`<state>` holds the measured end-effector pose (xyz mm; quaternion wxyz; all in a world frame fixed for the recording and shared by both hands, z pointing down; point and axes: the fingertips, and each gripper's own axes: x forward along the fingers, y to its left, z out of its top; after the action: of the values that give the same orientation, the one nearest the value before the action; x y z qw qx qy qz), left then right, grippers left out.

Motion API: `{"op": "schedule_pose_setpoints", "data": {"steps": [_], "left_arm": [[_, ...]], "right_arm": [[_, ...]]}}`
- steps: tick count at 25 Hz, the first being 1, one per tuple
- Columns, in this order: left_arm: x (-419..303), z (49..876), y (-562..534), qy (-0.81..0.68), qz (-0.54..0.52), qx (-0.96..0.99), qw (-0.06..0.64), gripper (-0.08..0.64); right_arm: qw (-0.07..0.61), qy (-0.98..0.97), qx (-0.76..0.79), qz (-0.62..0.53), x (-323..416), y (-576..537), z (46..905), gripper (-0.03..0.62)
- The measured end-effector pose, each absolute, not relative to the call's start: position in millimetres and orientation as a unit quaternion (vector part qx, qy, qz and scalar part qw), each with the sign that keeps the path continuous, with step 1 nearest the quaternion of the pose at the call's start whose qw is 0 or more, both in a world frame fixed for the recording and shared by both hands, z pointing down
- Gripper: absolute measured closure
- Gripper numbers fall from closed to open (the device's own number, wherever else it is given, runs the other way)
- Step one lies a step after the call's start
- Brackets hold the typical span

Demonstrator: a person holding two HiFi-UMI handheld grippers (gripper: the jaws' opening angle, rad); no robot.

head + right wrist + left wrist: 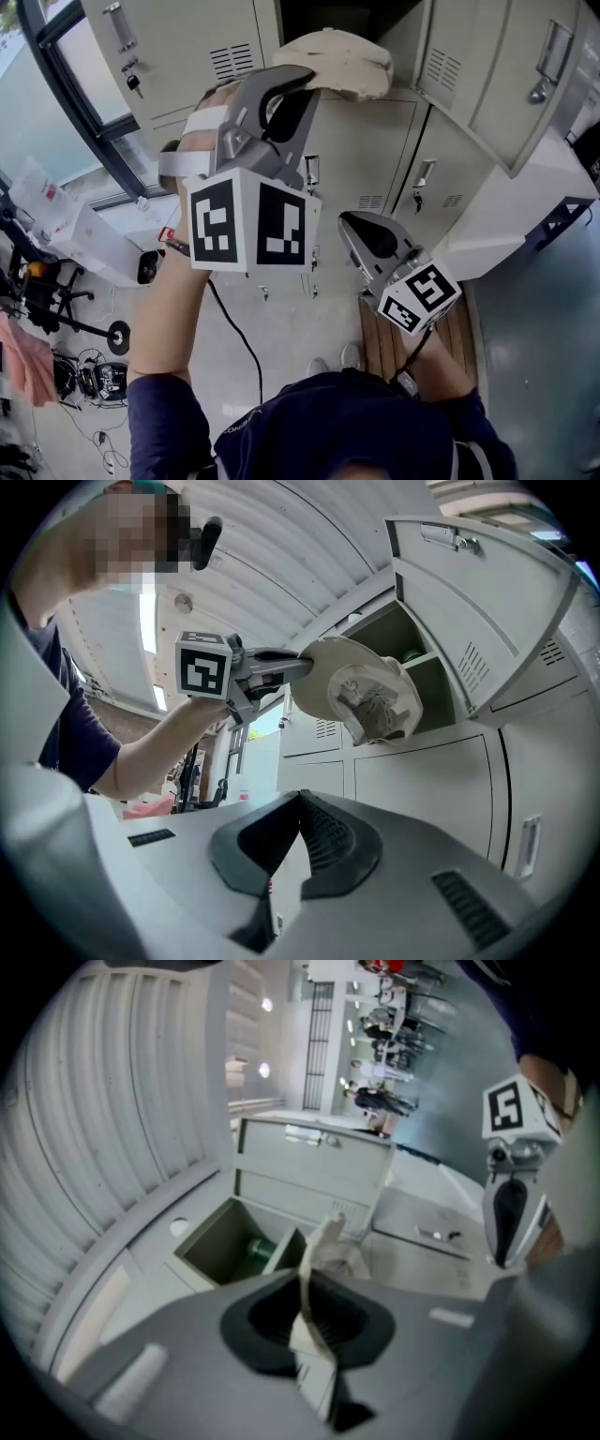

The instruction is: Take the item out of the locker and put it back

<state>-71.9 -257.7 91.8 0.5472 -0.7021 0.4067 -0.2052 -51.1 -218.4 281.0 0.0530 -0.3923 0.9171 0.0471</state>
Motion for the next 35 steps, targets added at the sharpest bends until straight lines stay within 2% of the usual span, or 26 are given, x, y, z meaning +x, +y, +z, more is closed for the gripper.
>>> {"op": "schedule_pose_setpoints", "data": {"steps": [12,35], "left_arm": [[-80,98,-240,0.420,-0.168,-0.728,0.516,0.541],[-17,150,-134,0.462,-0.201,-0.736,0.452,0.541]], "right_arm": [[0.054,0.911,-0.405,0.052,-32,-205,275,0.588],[0.059,0.928,-0.365,0.049,55,-91,280,0.588]]}}
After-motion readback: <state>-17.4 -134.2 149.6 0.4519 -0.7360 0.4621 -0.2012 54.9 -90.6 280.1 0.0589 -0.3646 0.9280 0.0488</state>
